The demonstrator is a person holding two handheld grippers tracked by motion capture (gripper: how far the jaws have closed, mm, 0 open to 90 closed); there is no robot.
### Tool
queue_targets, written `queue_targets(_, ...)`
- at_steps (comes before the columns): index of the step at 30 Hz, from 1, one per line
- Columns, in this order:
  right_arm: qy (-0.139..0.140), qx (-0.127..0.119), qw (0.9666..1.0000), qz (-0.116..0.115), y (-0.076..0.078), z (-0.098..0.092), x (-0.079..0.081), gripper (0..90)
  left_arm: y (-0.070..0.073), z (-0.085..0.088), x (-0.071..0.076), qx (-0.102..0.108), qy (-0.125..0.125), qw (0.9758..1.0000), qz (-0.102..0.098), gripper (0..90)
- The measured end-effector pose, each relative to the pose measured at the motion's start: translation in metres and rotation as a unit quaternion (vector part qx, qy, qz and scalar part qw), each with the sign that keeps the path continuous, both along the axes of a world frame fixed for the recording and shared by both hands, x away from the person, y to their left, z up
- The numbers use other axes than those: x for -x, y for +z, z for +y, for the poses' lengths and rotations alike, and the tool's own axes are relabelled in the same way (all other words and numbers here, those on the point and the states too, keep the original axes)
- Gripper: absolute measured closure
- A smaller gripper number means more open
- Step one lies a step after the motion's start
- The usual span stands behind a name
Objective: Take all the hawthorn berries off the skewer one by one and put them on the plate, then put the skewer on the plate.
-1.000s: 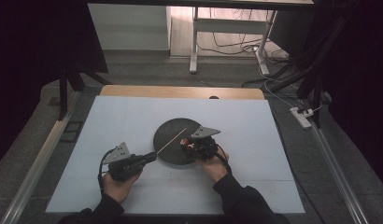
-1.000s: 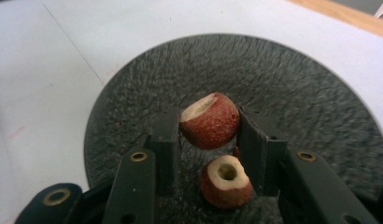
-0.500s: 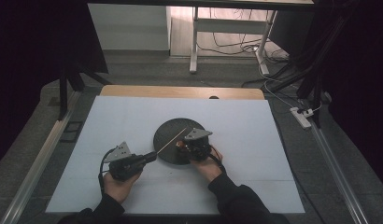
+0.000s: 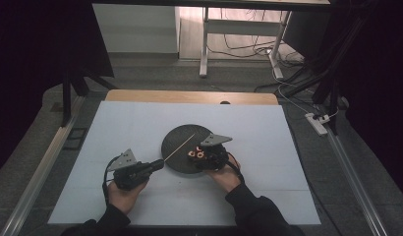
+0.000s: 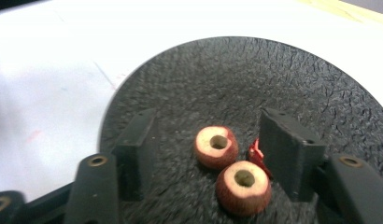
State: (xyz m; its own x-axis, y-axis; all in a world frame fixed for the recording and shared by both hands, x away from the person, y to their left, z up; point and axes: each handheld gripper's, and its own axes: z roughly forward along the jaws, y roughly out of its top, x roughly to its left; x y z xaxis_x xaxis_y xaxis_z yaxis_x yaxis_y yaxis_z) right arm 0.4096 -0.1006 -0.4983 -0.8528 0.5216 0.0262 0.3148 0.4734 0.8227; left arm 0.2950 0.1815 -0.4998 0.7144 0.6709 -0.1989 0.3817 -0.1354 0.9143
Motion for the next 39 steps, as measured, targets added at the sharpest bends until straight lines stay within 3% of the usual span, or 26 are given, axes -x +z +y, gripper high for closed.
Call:
queue_targets(3,0.0,-0.017,0.9999,0.002,0.009,-0.008,0.005,30.1,0.001,0.0,0.001,-0.001,0.0,1.0,-0.001,89.2)
queue_targets(8,-0.002,-0.015,0.9998,-0.01,0.019,-0.022,0.015,21.5,0.001,0.001,0.001,0.0,0.001,1.0,-0.001,89.3)
queue_targets(14,-0.009,-0.041,0.9991,0.0,0.03,-0.042,0.024,13.9,0.002,0.003,0.002,0.003,-0.002,1.0,-0.002,89.2)
queue_targets(20,-0.016,-0.051,0.9985,0.002,0.036,-0.056,0.032,7.8,0.002,0.003,0.002,0.002,-0.004,1.0,-0.001,89.2)
queue_targets(26,-0.022,-0.043,0.9988,-0.006,0.033,-0.068,0.041,2.8,0.003,0.003,0.002,0.001,-0.004,1.0,-0.002,89.2)
queue_targets(39,-0.049,-0.032,0.998,-0.024,0.032,-0.096,0.055,1.7,0.001,0.001,-0.002,-0.004,-0.003,1.0,0.001,89.2)
